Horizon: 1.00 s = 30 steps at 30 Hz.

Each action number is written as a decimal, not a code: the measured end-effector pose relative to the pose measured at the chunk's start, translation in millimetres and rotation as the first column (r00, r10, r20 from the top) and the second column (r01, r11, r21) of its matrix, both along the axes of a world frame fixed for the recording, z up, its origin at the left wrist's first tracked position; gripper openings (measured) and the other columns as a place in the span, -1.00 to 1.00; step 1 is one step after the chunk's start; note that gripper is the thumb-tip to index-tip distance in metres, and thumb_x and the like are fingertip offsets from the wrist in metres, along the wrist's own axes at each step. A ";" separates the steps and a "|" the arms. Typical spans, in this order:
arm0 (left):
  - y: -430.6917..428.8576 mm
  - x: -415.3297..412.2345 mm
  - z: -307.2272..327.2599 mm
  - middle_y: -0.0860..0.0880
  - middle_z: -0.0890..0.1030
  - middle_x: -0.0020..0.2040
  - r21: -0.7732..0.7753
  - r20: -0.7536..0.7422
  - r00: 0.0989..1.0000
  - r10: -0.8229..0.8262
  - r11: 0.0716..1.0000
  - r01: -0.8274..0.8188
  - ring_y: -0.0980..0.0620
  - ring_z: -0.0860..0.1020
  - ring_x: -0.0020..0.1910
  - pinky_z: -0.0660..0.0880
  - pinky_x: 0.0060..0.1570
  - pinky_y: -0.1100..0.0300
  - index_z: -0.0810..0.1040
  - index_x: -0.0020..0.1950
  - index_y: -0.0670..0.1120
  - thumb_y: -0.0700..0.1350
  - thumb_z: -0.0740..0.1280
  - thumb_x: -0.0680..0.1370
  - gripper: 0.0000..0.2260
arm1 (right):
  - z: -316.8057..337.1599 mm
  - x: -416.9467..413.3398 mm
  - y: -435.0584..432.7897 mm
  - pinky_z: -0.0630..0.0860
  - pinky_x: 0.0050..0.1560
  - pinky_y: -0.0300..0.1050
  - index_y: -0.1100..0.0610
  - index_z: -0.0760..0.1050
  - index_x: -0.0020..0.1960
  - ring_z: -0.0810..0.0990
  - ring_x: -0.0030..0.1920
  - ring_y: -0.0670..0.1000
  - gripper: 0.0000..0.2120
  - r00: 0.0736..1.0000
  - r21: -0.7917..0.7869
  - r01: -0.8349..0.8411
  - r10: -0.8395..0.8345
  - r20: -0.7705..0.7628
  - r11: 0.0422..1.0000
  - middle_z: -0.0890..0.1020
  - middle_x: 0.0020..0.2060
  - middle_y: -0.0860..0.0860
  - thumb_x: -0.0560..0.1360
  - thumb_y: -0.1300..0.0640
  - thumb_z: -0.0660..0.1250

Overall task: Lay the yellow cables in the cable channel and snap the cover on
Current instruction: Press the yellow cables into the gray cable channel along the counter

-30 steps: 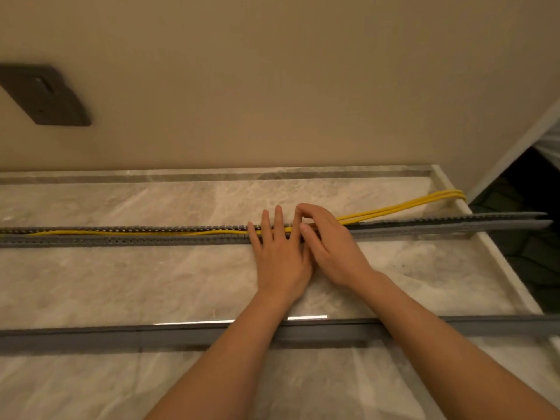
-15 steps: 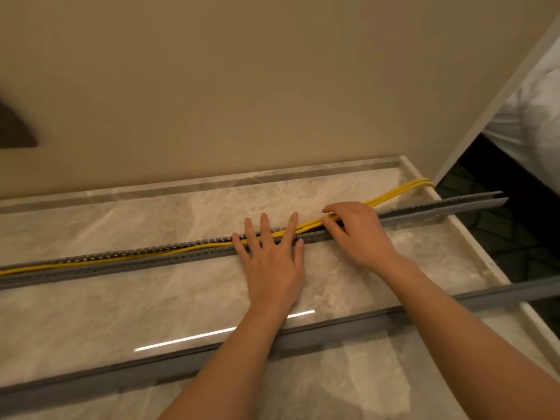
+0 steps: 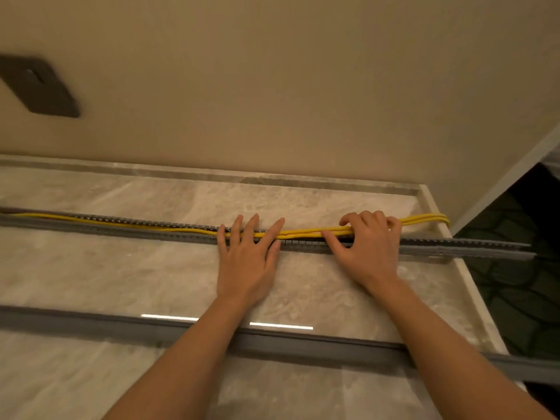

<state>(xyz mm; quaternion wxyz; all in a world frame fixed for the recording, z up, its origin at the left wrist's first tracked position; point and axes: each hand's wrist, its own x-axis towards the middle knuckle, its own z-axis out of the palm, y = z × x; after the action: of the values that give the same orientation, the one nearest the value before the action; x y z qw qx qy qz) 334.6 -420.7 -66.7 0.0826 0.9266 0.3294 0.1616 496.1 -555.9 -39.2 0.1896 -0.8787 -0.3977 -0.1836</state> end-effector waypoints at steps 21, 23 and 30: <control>-1.9 1.6 0.7 0.05 0.26 0.46 0.015 -0.031 0.999 0.024 1.000 -0.024 -0.02 0.07 0.48 -0.17 0.44 -0.08 0.09 0.44 0.33 0.15 -0.11 0.61 -0.61 | -1.1 -2.0 -8.7 0.48 -0.35 -0.13 0.19 0.63 -0.18 0.53 -0.28 0.05 -0.88 0.944 0.226 -0.331 0.317 0.095 0.916 0.59 -0.30 0.06 0.34 0.17 0.51; -1.1 2.0 -0.5 0.05 0.27 0.45 0.010 -0.029 0.999 0.021 1.000 -0.020 -0.02 0.07 0.47 -0.16 0.44 -0.08 0.09 0.44 0.33 0.16 -0.13 0.60 -0.61 | -1.0 -5.0 -8.2 0.51 -0.37 -0.14 0.21 0.64 -0.15 0.55 -0.28 0.06 -0.91 0.924 0.191 -0.377 0.354 0.144 0.906 0.62 -0.29 0.07 0.36 0.23 0.48; -0.7 1.8 -2.5 0.03 0.25 0.47 0.003 -0.016 1.000 0.013 1.000 -0.013 -0.04 0.07 0.48 -0.23 0.41 -0.05 0.08 0.44 0.33 0.18 -0.16 0.59 -0.60 | 3.0 -17.5 -8.6 0.58 0.01 -0.06 0.18 0.58 0.18 0.65 0.03 0.08 -0.62 0.875 -0.100 -0.463 0.472 0.105 0.881 0.65 0.09 0.08 0.38 0.14 0.44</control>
<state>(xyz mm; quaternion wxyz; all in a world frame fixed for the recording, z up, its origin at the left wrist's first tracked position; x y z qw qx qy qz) 336.4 -421.4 -69.1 0.0775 0.9258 0.3360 0.1551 478.6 -564.5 -36.3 0.1711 -0.7495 -0.6155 -0.1734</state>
